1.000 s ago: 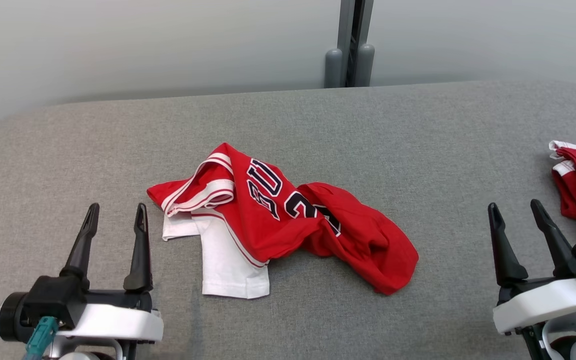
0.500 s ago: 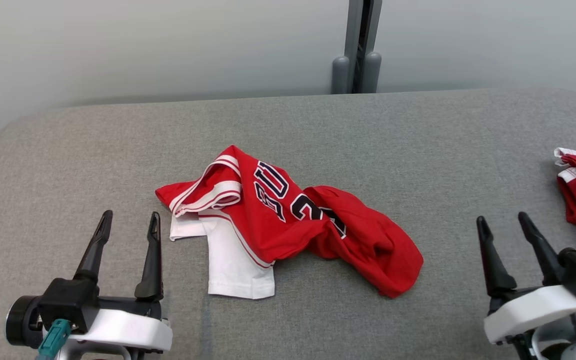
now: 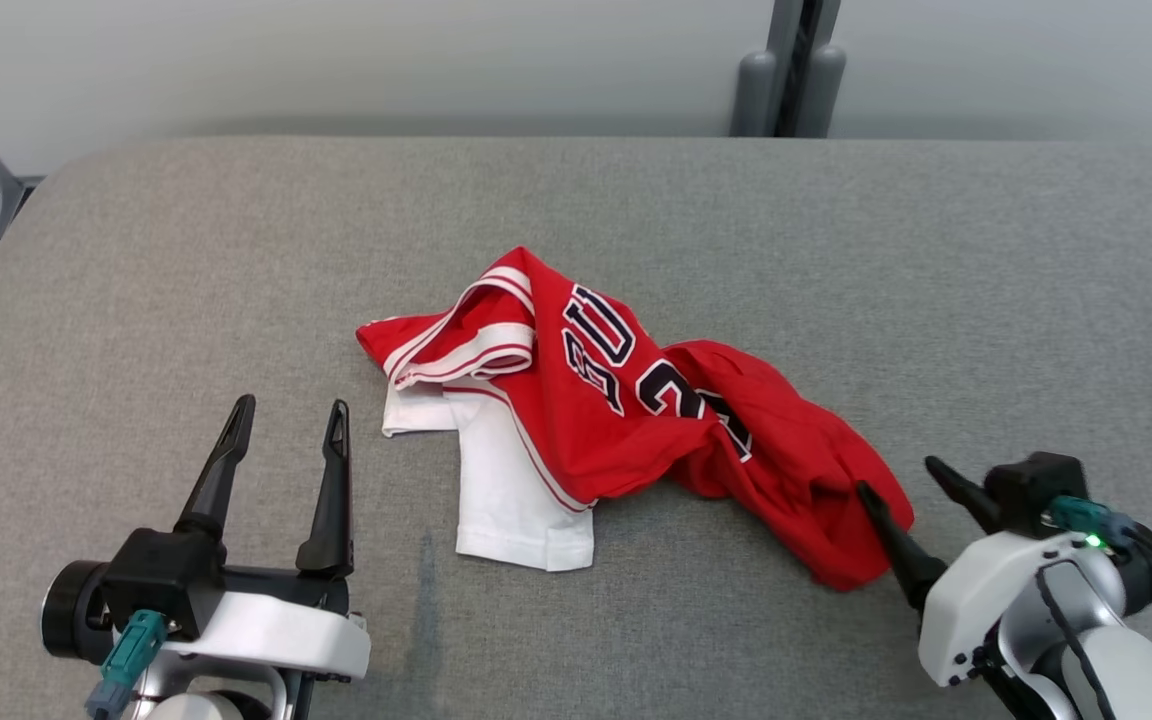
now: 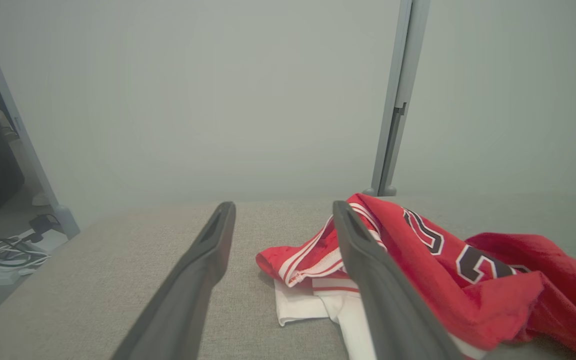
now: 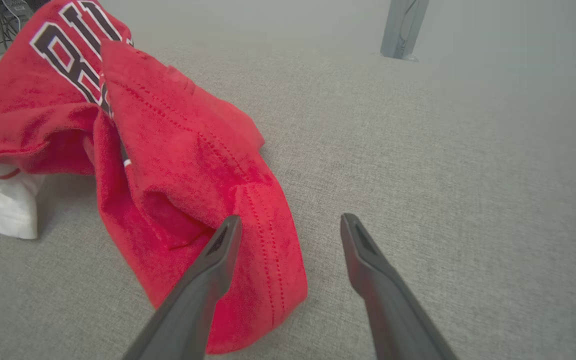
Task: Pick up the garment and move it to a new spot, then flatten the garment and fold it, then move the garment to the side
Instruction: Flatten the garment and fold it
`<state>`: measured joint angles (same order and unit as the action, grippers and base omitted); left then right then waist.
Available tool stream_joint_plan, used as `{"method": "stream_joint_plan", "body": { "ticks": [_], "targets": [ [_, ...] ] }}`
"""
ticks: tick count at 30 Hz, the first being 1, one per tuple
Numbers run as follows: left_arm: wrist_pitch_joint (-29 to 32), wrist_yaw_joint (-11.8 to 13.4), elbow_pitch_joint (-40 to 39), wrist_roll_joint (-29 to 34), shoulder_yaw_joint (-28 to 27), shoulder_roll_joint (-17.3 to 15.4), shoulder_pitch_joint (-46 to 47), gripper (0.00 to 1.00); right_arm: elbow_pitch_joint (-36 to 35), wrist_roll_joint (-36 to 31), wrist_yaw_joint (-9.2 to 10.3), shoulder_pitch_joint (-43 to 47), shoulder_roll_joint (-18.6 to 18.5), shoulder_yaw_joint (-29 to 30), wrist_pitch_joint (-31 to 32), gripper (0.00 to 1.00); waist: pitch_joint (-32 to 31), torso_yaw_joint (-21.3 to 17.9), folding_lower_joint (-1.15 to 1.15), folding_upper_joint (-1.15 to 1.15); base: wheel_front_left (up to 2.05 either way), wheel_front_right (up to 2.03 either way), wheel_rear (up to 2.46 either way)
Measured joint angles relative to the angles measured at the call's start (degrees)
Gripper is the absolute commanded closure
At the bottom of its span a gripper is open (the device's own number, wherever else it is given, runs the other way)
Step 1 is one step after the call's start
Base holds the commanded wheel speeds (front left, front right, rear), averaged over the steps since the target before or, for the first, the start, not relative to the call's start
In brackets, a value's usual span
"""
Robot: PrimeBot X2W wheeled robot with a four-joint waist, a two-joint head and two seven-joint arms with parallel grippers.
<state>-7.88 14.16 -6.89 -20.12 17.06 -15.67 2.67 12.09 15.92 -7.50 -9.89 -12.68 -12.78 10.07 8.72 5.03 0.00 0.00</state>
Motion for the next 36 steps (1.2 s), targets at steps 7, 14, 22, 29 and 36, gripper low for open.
{"method": "stream_joint_plan", "body": {
  "ticks": [7, 14, 22, 29, 36],
  "targets": [
    [-1.1, -0.5, 1.6, -0.1, 0.5, 0.7, 2.0, 0.0, 6.1, 6.2, 0.0, -4.8, -4.0, -8.6, 2.6, 0.33, 3.0, 1.3, 0.0, 0.0, 0.0, 0.0, 0.0],
    [-2.1, -0.5, 3.1, -0.3, 0.6, 1.0, 3.0, 0.0, 6.8, 9.7, -0.01, -7.2, -4.1, -6.4, -2.1, 1.0, 3.6, 0.7, 0.0, 0.0, 0.0, 0.0, 0.0],
    [-2.2, -0.6, 3.5, -0.5, 0.5, 0.5, 3.5, 0.0, 0.7, 14.4, -0.01, -5.8, -0.7, 3.4, -3.5, 1.0, 3.8, -1.8, 0.0, 0.0, 0.0, 0.0, 0.0],
    [-2.0, -1.0, 3.6, -0.7, 0.7, 0.2, 3.8, 0.0, -2.5, 22.8, 0.0, -0.1, 4.8, 15.0, -0.7, 1.0, 4.3, -3.8, 0.0, 0.0, 0.0, 0.0, 0.0],
    [-1.5, -1.1, 4.0, -0.7, 1.5, -0.1, 4.7, 0.0, 4.7, 26.8, 0.01, -1.1, 6.7, 17.0, -1.6, 0.0, 5.3, -5.2, 0.0, 0.0, 0.0, 0.0, 0.0]
  ]
}}
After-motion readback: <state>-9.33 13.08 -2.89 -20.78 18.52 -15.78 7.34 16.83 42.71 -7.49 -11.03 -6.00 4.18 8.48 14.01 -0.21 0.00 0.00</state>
